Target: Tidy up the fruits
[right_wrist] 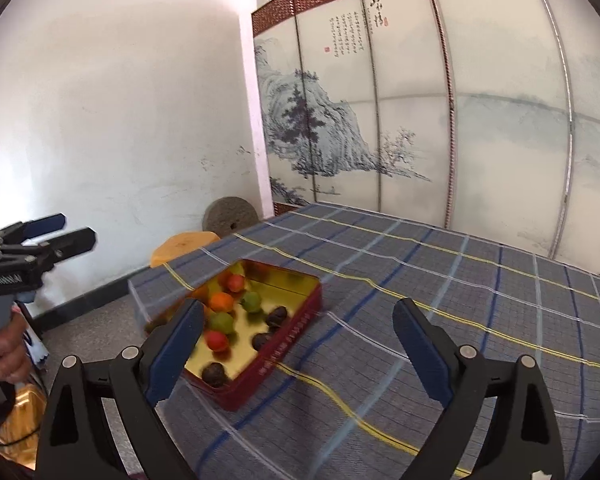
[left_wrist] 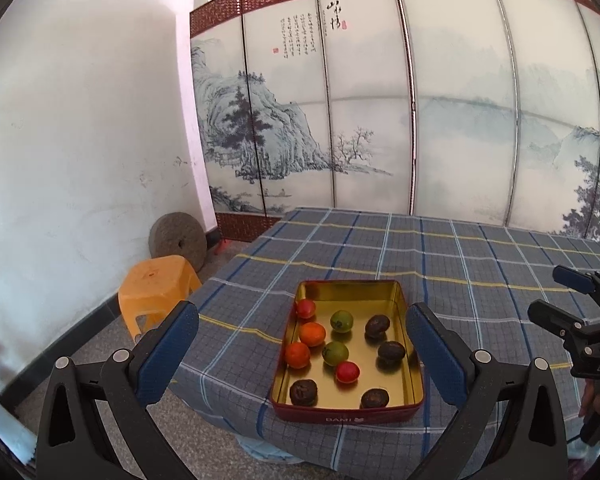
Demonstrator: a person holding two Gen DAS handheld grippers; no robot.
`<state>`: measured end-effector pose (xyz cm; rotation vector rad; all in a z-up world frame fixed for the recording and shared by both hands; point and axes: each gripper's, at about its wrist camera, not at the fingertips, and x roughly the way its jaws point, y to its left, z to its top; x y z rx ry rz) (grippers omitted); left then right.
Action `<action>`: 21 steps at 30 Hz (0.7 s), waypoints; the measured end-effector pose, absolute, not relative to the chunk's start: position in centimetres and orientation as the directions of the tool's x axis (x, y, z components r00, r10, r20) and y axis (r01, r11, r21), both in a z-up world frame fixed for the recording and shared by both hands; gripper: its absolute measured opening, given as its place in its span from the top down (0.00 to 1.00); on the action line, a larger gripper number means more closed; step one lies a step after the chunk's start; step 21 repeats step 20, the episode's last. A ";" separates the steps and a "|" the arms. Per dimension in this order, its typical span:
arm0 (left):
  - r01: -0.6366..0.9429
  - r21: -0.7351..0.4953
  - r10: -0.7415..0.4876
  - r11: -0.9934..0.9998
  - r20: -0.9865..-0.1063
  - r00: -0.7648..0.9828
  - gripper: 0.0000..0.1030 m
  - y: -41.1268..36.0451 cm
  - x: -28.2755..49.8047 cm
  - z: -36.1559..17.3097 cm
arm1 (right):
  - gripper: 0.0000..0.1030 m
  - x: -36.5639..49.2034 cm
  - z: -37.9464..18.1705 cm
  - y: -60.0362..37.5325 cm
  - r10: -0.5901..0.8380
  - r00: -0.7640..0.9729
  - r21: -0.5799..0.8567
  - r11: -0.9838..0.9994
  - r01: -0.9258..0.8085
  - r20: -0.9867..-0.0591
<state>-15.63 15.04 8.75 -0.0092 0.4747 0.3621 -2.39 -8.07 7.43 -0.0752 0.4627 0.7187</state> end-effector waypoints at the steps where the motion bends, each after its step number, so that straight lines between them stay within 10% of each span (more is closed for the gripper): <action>1: -0.341 0.081 0.339 0.936 -0.460 0.821 0.00 14.9 -15.3 8.5 | 0.08 -1.6 6.8 -8.8 0.595 0.664 0.083 0.769 -0.633 -0.453; 21: -0.305 0.146 0.328 0.941 -0.609 0.722 0.00 13.4 -9.1 5.6 | 0.08 16.5 -5.5 -27.8 0.110 0.596 -0.037 0.973 -0.230 -0.795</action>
